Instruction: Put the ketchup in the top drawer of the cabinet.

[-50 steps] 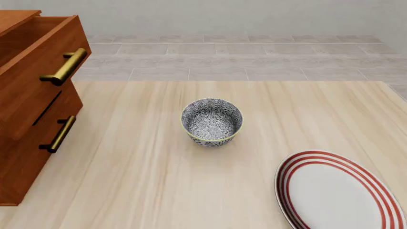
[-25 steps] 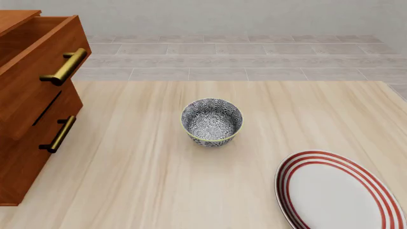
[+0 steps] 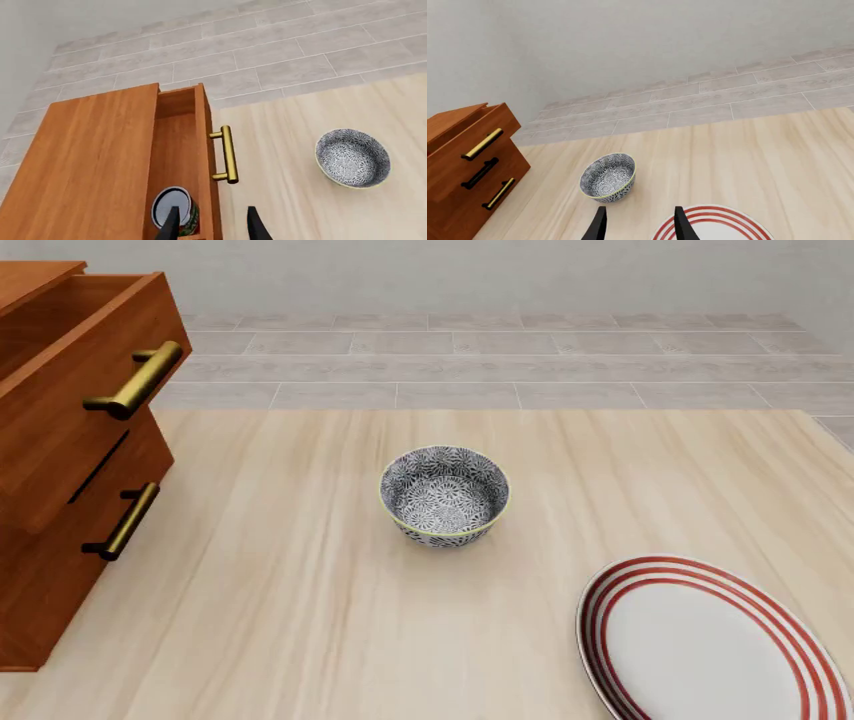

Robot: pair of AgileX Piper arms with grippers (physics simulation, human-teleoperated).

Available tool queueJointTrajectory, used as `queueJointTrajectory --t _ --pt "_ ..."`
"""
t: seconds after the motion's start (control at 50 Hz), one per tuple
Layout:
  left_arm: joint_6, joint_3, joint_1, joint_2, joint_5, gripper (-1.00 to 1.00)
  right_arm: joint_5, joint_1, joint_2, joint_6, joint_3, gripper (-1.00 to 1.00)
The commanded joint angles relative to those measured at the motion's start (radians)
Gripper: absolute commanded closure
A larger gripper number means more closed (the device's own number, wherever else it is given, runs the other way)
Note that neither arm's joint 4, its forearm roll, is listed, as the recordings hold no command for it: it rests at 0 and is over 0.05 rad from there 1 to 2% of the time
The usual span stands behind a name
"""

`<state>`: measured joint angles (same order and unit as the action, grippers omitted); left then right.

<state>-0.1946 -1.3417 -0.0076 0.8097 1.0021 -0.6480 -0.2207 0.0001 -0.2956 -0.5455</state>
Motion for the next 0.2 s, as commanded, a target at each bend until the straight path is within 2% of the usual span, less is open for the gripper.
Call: queueJointTrajectory --t 0.02,0.14,0.2 --pt "0.034 0.032 -0.137 -0.021 -0.019 -1.00 0.000 0.000 0.000 0.000 0.000 -1.00" --pt "0.048 0.063 -0.196 0.009 -0.095 -1.00 0.000 0.000 0.000 0.000 0.000 -1.00" --pt "0.044 0.108 -0.228 0.023 -0.156 -1.00 0.000 0.000 0.000 0.000 0.000 -1.00"
